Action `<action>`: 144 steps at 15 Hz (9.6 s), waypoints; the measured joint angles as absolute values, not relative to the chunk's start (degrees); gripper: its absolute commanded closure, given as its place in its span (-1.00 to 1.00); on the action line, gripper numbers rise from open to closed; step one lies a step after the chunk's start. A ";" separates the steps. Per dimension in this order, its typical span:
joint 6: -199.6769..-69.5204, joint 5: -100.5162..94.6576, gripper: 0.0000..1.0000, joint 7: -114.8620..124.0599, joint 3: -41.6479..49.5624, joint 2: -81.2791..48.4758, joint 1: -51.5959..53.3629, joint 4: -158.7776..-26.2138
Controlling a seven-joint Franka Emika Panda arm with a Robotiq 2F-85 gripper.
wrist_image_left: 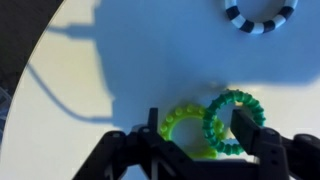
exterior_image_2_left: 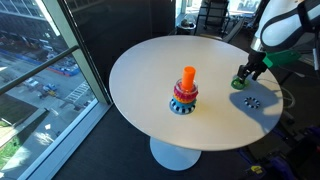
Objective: Lift the green object from the table and put it on the orange holder
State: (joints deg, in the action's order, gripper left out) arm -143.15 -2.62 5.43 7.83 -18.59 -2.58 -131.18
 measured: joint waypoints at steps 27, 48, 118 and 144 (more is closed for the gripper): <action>-143.15 -8.90 -1.00 9.42 6.90 -19.17 0.55 -130.61; -146.90 -11.37 -0.69 11.81 7.33 -21.46 1.80 -130.56; -118.34 -1.69 0.10 6.58 -8.82 -6.82 9.80 -113.60; -120.73 1.65 0.10 6.46 -11.12 -12.24 11.59 -111.24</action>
State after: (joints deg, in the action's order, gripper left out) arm -120.73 1.65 6.46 -11.12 -12.24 11.59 -111.24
